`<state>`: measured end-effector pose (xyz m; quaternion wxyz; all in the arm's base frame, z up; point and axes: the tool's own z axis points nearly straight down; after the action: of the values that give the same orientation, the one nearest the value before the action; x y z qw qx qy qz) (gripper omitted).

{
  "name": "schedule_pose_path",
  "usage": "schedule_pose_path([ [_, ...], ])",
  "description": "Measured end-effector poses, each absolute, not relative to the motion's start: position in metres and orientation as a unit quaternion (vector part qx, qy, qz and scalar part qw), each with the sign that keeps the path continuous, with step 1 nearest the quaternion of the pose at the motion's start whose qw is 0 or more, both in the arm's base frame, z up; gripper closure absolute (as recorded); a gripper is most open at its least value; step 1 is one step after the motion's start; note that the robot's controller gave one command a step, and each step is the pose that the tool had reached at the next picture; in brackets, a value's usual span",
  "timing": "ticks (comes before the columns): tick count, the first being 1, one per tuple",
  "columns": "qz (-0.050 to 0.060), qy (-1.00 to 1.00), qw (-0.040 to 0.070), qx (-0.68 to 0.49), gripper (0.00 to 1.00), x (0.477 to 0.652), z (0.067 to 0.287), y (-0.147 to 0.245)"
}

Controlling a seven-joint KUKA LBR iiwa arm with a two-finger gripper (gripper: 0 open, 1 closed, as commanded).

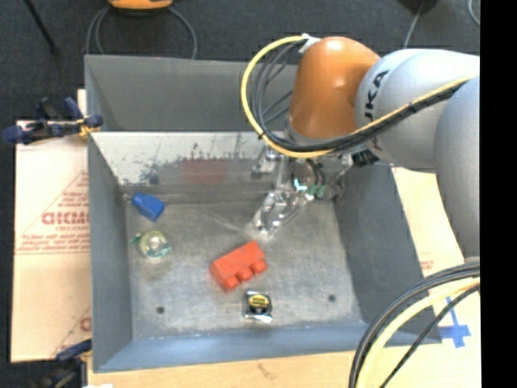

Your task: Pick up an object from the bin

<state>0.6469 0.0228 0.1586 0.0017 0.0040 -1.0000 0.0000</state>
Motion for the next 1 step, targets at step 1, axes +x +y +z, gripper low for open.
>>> schedule_pose_path([
  [1,0.0,-0.993,0.001,0.115,0.0,0.5966,0.1028,0.0556],
])
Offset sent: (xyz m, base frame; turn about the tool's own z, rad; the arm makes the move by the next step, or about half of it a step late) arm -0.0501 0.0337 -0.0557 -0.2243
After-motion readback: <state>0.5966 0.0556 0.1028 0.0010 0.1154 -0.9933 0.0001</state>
